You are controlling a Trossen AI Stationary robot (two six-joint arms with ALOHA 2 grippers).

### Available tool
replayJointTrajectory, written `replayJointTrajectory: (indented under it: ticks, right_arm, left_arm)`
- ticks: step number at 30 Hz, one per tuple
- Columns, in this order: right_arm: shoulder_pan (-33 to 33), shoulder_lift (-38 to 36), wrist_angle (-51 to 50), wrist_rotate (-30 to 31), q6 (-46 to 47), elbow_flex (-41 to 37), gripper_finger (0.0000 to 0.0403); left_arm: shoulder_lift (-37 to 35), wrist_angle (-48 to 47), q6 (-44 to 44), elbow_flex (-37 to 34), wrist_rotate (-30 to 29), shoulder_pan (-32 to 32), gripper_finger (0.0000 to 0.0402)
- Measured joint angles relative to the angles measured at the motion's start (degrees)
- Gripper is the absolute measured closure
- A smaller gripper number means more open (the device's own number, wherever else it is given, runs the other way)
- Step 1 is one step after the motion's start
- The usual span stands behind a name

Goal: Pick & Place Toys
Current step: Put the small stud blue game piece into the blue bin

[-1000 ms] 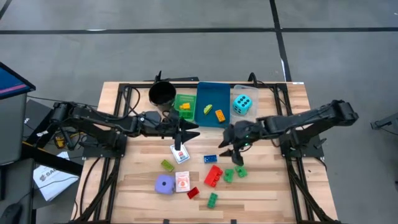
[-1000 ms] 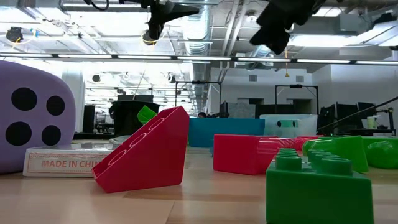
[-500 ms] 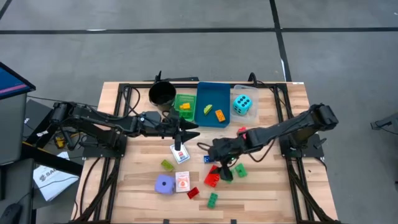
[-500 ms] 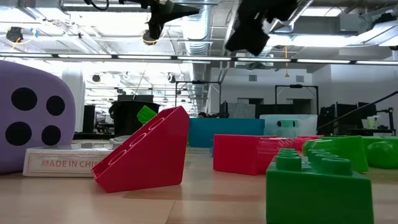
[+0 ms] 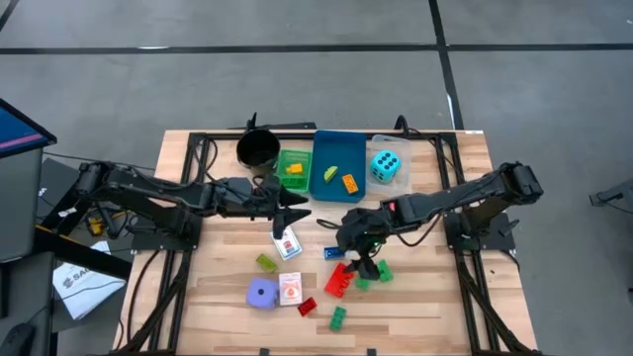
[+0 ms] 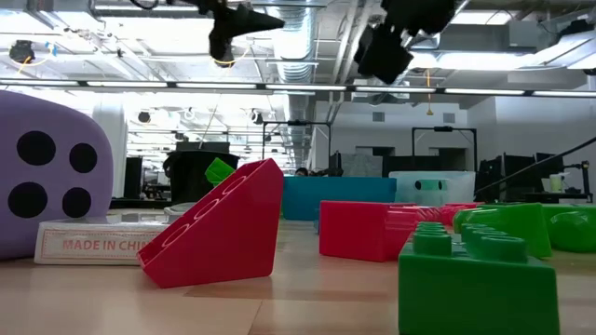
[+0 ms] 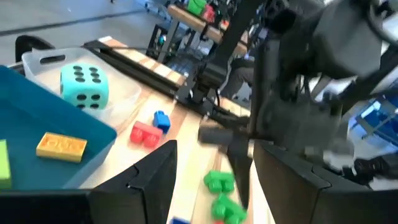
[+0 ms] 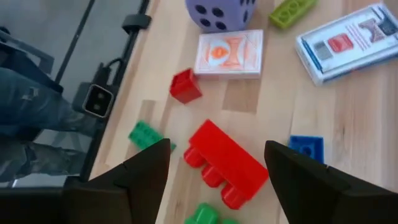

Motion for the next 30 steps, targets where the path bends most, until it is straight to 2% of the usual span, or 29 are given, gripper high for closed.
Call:
replayJointTrajectory:
  ticks: [10, 13, 16, 20, 27, 30]
  right_arm:
    - [0.7, -0.9, 0.1, 0.3, -3.2, 0.0, 0.0147]
    - [-0.4, -0.4, 0.5, 0.4, -1.6, -0.5, 0.0147]
    - [-1.8, -0.5, 4.9, 1.5, 2.6, -2.5, 0.0147]
    - [-3.8, -0.4, 10.6, 2.1, 6.3, -4.8, 0.0147]
    - [-5.9, -0.5, 12.4, 3.6, 8.0, -6.4, 0.0147]
    - [-5.8, -0.4, 16.4, 5.0, 9.5, -8.2, 0.0147]
  left_arm:
    - [-11.0, -18.1, -5.6, 0.0, -0.7, -2.5, 0.0198]
    - [-12.4, -25.2, -5.8, 0.0, -0.7, -3.6, 0.0198]
    - [-13.2, -31.0, -7.6, 0.0, -0.9, -5.2, 0.0198]
    - [-13.2, -30.2, -8.1, -1.3, -1.2, -7.5, 0.0198]
    - [-13.2, -22.3, -7.6, -5.9, -3.0, -8.7, 0.0198]
    - [-13.2, -17.6, -7.6, -8.1, -3.2, -8.7, 0.0198]
